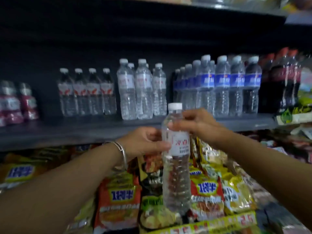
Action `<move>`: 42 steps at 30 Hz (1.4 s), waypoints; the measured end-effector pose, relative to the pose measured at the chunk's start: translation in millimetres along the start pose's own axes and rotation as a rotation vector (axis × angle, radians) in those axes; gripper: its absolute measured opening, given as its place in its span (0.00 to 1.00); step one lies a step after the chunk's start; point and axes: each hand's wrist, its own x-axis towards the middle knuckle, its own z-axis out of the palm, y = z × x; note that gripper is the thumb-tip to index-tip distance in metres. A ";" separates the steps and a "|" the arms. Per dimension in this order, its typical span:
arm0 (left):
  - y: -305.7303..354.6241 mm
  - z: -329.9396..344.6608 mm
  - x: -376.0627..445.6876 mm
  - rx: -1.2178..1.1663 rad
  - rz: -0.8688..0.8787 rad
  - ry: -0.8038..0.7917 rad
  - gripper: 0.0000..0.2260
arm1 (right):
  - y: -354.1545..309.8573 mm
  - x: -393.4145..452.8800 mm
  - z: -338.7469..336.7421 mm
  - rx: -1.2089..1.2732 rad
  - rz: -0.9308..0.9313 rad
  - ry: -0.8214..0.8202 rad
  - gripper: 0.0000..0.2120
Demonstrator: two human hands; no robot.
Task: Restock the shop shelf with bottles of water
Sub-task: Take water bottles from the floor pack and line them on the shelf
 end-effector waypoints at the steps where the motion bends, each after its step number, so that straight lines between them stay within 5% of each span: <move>1: 16.6 -11.8 2.9 -0.013 0.020 0.039 0.21 | -17.6 15.2 -7.0 -0.007 -0.015 0.028 0.23; 4: 59.6 -46.4 13.8 0.051 0.112 0.134 0.25 | -64.9 57.0 -23.3 -0.016 -0.066 0.103 0.17; 9: 92.4 -87.2 37.6 0.120 0.190 0.231 0.12 | -100.1 120.1 -41.4 -0.007 -0.079 0.258 0.15; 14: 78.3 -98.5 74.5 0.206 0.134 0.257 0.18 | -91.5 169.3 -53.1 -0.109 -0.056 0.294 0.17; 22: 42.8 -91.6 133.5 0.457 0.021 0.356 0.13 | -36.2 233.7 -64.0 -0.220 -0.048 0.316 0.25; 34: 14.5 -77.2 181.1 0.693 -0.125 0.443 0.14 | 9.7 263.2 -58.7 -0.314 -0.032 0.244 0.29; 42: 10.5 -76.2 187.5 0.762 -0.131 0.494 0.13 | 35.0 252.4 -58.7 -0.270 0.212 -0.219 0.23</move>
